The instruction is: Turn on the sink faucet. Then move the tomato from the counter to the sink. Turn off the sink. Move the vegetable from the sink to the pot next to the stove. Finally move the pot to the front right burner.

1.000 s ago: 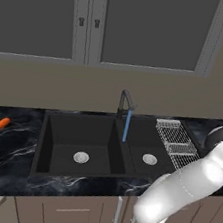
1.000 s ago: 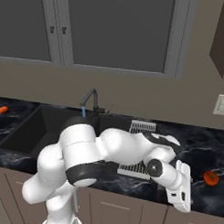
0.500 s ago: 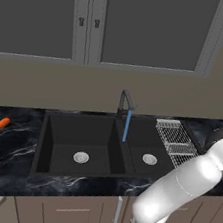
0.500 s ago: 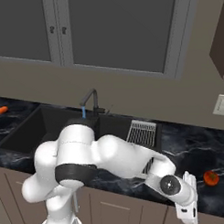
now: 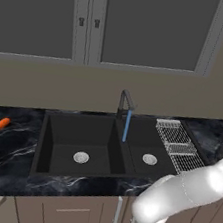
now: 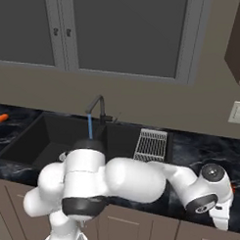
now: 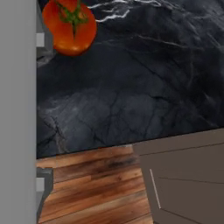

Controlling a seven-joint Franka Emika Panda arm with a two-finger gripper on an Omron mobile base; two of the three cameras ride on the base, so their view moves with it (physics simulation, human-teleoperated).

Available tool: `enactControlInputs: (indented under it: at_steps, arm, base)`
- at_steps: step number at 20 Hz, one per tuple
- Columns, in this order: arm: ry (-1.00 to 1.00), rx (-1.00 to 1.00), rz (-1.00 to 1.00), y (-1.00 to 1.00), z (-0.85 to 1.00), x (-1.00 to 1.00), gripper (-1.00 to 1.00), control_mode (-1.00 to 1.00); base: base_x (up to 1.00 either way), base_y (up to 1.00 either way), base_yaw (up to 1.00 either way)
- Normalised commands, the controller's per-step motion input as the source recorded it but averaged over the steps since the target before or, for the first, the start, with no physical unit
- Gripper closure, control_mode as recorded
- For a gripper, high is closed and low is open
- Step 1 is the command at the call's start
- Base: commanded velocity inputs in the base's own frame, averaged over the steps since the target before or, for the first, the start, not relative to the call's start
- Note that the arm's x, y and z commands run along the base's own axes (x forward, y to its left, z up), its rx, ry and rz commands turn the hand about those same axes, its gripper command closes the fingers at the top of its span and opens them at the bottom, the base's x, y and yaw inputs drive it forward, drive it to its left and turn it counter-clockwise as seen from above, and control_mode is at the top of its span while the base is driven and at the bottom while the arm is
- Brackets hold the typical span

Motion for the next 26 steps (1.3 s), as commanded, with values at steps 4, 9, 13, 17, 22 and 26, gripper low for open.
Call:
enactControlInputs:
  at_steps: [4, 9, 13, 17, 22, 26]
  arm:
    - [0.04, 0.16, 0.0, -0.31, 0.0, 0.16, -1.0, -1.0]
    - [0.0, 0.11, 0.0, -0.22, -0.03, 0.32, -1.0, -1.0]
    - [0.0, 0.03, 0.09, -0.04, 0.0, 0.45, -1.0, -1.0]
    - [0.02, 0.03, 0.13, -0.01, -0.03, 0.5, -1.0, -1.0]
    - [0.0, 0.01, 0.09, -0.12, -0.13, 0.33, -1.0, -1.0]
    - [0.0, 0.0, 0.07, -0.23, -0.22, 0.29, -1.0, -1.0]
  base:
    - [0.0, 0.0, 0.0]
    - [0.0, 0.0, 0.0]
    - [0.0, 0.0, 0.0]
    - [0.0, 0.0, 0.0]
    - [0.0, 0.0, 0.0]
    - [0.0, 0.0, 0.0]
